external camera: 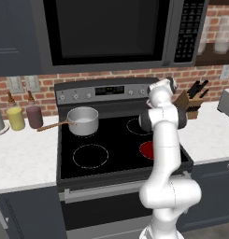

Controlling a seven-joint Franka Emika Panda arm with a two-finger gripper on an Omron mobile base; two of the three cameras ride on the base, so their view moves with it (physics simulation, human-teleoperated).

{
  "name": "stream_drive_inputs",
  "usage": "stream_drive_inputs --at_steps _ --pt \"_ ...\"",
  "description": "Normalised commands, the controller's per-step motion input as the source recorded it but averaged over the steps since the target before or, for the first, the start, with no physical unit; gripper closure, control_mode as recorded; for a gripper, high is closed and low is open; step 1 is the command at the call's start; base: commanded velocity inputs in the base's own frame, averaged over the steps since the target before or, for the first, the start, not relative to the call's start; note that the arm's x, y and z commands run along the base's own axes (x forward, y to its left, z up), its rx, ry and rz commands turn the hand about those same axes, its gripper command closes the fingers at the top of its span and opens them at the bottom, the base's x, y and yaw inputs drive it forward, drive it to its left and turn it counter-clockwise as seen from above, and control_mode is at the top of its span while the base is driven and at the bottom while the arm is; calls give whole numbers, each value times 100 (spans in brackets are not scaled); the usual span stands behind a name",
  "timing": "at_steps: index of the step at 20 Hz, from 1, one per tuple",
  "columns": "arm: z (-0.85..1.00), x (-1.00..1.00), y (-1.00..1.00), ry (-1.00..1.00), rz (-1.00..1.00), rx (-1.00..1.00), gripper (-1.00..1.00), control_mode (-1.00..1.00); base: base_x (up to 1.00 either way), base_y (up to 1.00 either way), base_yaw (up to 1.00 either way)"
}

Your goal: Turn off the front right burner of the stove.

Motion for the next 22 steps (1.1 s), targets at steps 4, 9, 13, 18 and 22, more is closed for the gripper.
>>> stream_drive_inputs --at_steps 4,9,13,18,22 --pt "34 6 -36 0 -10 46 100 -100 0 0 0" --pt "40 8 -38 -1 -8 48 100 -100 0 0 0" --pt "49 5 -37 -4 -7 50 100 -100 0 0 0" --pt "59 15 -33 -3 -6 49 100 -100 0 0 0" --pt "67 14 -34 -4 -4 51 100 -100 0 0 0"
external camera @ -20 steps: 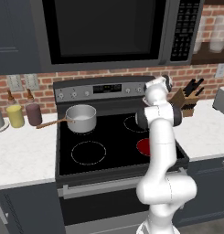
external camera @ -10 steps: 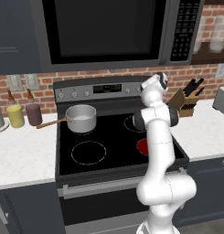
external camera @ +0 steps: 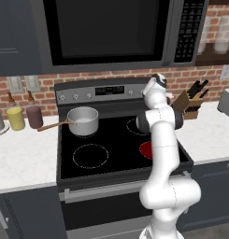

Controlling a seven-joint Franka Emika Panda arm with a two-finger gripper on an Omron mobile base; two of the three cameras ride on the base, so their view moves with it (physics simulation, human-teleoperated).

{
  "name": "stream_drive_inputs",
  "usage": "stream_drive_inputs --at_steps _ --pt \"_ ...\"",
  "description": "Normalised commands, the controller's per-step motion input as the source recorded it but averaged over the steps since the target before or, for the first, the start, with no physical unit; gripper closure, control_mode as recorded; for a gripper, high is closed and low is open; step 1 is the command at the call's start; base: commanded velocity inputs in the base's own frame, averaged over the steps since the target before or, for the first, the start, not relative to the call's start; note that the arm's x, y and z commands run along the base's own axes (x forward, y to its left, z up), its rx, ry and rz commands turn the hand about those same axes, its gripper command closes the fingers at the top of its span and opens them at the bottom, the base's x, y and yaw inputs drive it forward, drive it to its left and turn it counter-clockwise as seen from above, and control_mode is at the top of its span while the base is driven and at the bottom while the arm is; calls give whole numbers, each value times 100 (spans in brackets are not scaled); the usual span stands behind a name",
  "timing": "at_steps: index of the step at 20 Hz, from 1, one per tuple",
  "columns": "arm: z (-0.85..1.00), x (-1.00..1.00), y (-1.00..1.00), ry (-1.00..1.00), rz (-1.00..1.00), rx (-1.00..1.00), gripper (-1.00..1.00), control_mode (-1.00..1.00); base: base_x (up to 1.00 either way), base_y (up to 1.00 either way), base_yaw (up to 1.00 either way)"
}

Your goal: Turn off the front right burner of the stove.

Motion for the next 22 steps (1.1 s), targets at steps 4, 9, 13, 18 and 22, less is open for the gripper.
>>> stream_drive_inputs --at_steps 4,9,13,18,22 --pt "71 14 -31 -4 -5 52 100 -100 0 0 0" --pt "65 11 -27 -4 -7 50 100 -100 0 0 0" --pt "56 4 -25 -2 -8 49 100 -100 0 0 0" --pt "55 0 -21 -6 -12 44 100 -100 0 0 0" --pt "58 0 -20 -9 -15 39 100 -100 0 0 0"
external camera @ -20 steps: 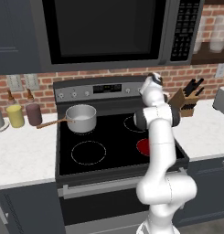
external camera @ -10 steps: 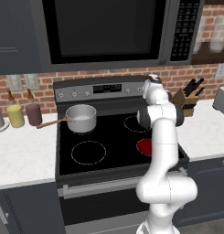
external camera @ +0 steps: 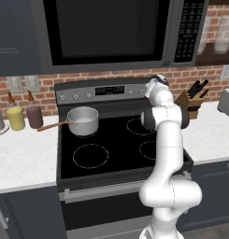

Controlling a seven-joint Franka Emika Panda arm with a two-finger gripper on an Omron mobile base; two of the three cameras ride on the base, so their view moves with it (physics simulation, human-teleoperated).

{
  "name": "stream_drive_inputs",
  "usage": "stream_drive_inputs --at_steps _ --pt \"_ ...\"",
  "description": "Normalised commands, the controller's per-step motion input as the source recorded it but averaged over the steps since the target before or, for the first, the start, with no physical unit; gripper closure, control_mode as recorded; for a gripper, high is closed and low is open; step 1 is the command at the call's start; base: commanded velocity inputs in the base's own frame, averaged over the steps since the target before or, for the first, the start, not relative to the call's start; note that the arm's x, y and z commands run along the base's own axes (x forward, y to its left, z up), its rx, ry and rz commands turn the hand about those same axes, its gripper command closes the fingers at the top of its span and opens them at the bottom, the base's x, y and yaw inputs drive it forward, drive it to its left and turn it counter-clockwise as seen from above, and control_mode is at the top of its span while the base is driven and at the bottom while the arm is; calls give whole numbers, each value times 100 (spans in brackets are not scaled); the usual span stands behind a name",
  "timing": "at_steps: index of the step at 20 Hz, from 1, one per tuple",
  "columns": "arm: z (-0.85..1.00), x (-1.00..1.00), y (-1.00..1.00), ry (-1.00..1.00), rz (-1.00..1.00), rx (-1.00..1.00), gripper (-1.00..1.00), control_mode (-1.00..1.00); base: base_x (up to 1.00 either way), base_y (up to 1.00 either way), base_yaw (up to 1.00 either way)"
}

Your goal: Turn off the front right burner of the stove.

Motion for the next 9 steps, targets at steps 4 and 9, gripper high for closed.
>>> stream_drive_inputs --at_steps 4,9 --pt "67 -14 -34 -12 -16 37 100 -100 0 0 0" --pt "0 0 1 0 0 -2 100 -100 0 0 0"
